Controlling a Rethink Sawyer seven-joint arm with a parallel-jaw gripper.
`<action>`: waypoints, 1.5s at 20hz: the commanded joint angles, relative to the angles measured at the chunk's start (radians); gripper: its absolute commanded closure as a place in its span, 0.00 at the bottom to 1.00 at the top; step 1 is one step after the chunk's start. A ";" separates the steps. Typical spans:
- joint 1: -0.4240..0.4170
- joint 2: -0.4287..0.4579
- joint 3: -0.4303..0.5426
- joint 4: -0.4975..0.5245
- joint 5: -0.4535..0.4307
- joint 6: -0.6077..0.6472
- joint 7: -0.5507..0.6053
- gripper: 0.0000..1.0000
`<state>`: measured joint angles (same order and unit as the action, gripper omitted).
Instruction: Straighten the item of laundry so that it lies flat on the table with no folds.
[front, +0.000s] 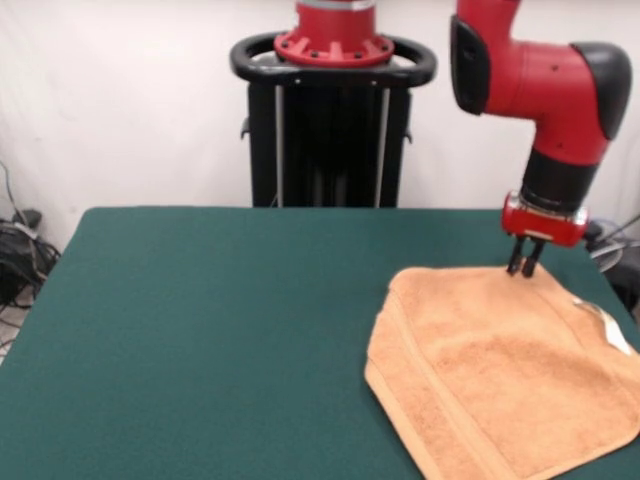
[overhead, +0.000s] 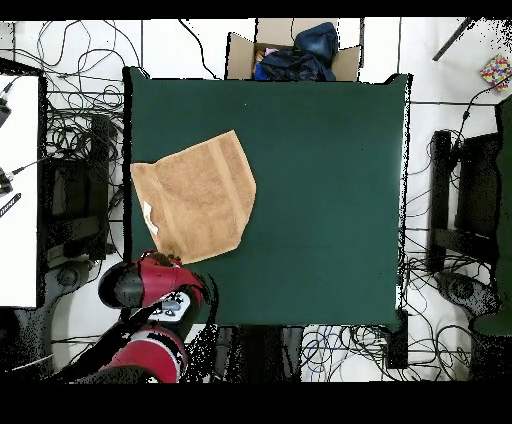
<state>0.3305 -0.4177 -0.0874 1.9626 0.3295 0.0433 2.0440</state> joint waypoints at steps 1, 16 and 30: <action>-0.096 0.052 0.344 0.120 0.069 0.144 0.211 1.00; -0.307 0.276 0.632 0.112 -0.021 0.037 0.114 1.00; -0.413 0.427 0.743 0.060 -0.099 0.029 0.092 1.00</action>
<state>-0.1567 -0.3459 0.3803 2.0659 0.2394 0.0564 2.0440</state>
